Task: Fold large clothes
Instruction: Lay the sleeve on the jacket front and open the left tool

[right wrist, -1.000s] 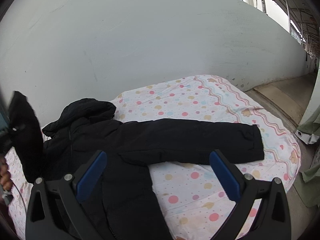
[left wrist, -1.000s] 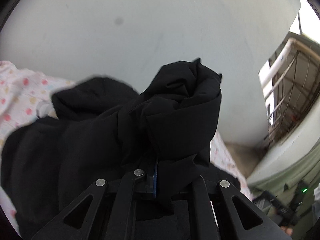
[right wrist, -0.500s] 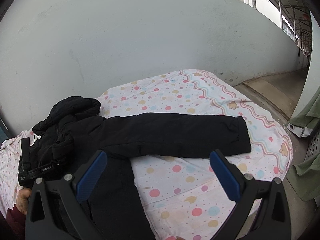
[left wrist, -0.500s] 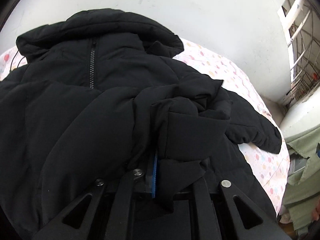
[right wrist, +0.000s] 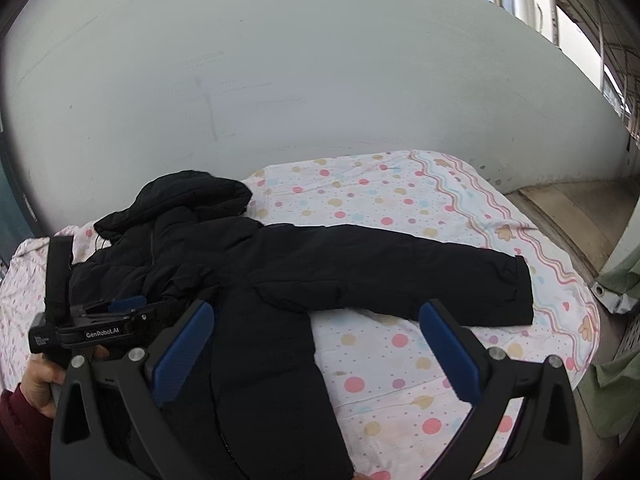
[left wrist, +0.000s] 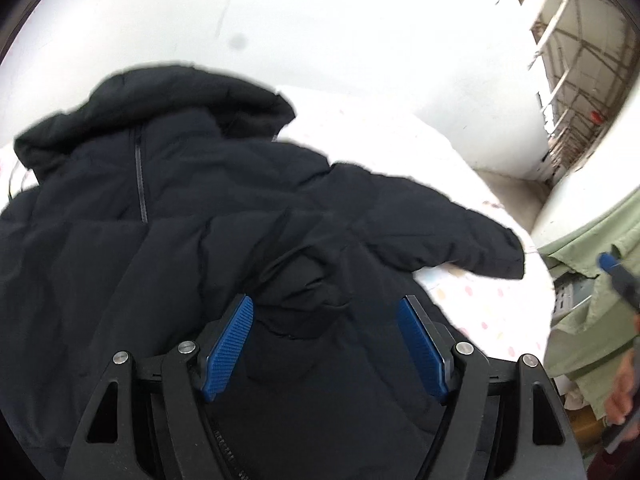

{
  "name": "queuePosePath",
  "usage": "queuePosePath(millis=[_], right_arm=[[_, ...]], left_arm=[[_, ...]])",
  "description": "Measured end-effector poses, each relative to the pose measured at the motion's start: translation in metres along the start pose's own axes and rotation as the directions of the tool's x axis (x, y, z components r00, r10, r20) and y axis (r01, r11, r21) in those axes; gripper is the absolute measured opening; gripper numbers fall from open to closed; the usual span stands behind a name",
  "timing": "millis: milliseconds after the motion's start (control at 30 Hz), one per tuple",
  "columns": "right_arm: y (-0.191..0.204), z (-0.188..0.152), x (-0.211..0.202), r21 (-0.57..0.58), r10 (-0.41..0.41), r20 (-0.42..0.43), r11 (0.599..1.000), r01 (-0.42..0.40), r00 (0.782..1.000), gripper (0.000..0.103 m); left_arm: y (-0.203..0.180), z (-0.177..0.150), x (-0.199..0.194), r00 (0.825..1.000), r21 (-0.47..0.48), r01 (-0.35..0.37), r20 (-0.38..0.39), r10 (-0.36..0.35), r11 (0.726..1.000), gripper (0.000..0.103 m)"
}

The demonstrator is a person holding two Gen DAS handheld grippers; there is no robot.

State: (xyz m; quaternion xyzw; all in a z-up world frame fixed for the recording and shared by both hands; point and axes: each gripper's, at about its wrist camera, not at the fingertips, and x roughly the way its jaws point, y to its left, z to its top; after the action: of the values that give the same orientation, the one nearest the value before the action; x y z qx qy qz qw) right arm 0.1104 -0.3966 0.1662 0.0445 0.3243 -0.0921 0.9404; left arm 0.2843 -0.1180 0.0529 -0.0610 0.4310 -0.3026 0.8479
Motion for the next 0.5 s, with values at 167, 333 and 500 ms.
queuePosePath(millis=[167, 333, 500], right_arm=[[0.039, 0.006, 0.009, -0.084, 0.054, -0.025, 0.995, -0.056, 0.998, 0.103], [0.093, 0.019, 0.028, -0.110, 0.176, -0.063, 0.977, -0.182, 0.982, 0.103], [0.169, 0.023, 0.070, -0.182, 0.263, -0.119, 0.942, -0.282, 0.957, 0.103]], left_arm=[[0.020, 0.011, -0.052, 0.990, 0.001, -0.099, 0.104, 0.098, 0.995, 0.074], [0.082, 0.018, -0.092, 0.949, -0.068, -0.279, 0.131, 0.285, 0.958, 0.074], [0.151, 0.006, -0.108, 0.912, -0.171, -0.371, 0.119, 0.393, 0.913, 0.074]])
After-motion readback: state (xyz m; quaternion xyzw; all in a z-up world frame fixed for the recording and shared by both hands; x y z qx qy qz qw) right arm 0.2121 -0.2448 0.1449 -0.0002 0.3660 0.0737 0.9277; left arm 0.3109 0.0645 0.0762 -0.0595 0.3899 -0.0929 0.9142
